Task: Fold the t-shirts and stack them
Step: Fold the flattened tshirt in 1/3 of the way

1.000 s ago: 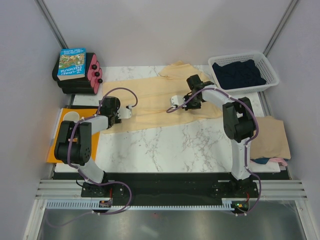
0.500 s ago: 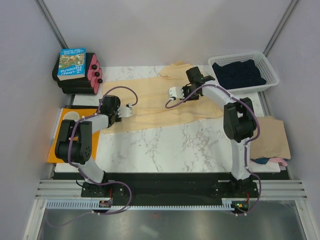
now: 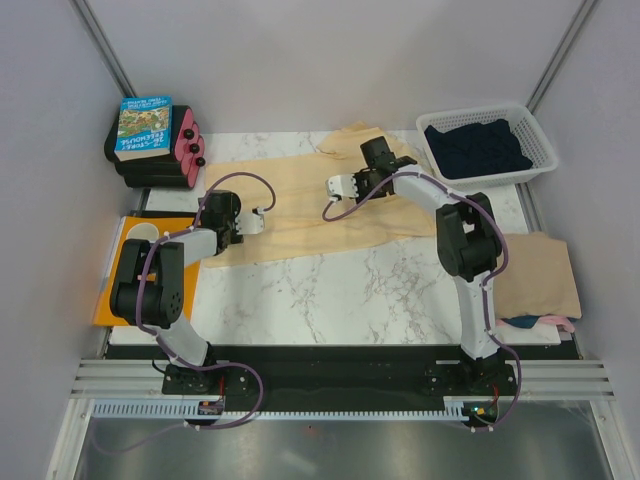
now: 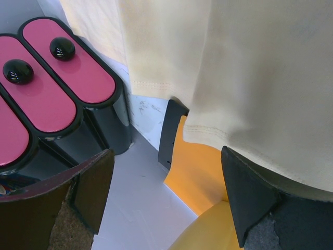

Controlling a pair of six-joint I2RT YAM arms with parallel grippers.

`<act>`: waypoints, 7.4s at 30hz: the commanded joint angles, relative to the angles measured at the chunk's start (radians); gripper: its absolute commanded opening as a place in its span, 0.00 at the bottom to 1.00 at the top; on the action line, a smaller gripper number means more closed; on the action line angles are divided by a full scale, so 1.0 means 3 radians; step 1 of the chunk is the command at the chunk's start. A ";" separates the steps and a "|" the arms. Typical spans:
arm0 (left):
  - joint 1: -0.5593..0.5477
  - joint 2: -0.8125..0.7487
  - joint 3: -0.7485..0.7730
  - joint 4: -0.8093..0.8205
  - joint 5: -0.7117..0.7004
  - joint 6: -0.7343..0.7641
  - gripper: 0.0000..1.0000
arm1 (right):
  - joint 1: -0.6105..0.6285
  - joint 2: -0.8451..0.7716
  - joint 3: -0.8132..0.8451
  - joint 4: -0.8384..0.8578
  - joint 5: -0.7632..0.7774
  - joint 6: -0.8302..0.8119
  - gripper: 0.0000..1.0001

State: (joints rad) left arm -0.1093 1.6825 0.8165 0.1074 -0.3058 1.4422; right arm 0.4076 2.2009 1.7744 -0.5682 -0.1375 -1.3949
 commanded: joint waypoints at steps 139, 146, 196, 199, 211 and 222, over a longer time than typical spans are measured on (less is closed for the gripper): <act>-0.0270 0.0195 0.0280 0.0026 -0.0116 -0.0282 0.90 | -0.0300 0.0308 0.0538 -0.0509 -0.0176 0.1075 0.00; -0.0270 0.0205 0.0290 0.0015 -0.0121 -0.0277 0.90 | -0.0300 0.0425 0.0625 -0.0331 -0.0115 0.1091 0.00; -0.0336 0.0344 0.0402 0.0015 -0.0106 -0.0359 0.90 | -0.0029 0.0487 0.0088 0.2293 0.1103 0.1254 0.05; -0.0336 0.0349 0.0402 0.0010 -0.0106 -0.0359 0.90 | -0.0004 0.0451 0.0302 0.1789 0.0879 0.1438 0.27; -0.0357 0.0349 0.0402 0.0015 -0.0101 -0.0364 0.90 | 0.0104 0.0512 0.0748 0.0529 -0.0191 0.1715 0.59; -0.0362 0.0298 0.0362 0.0005 -0.0116 -0.0354 0.90 | 0.0129 0.0707 0.0876 0.0508 -0.0135 0.1745 0.58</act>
State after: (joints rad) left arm -0.2119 1.7744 0.9062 0.0998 -0.3389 1.3727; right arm 0.4450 2.3878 1.9953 -0.4042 -0.1604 -0.8932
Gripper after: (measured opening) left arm 0.901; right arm 0.587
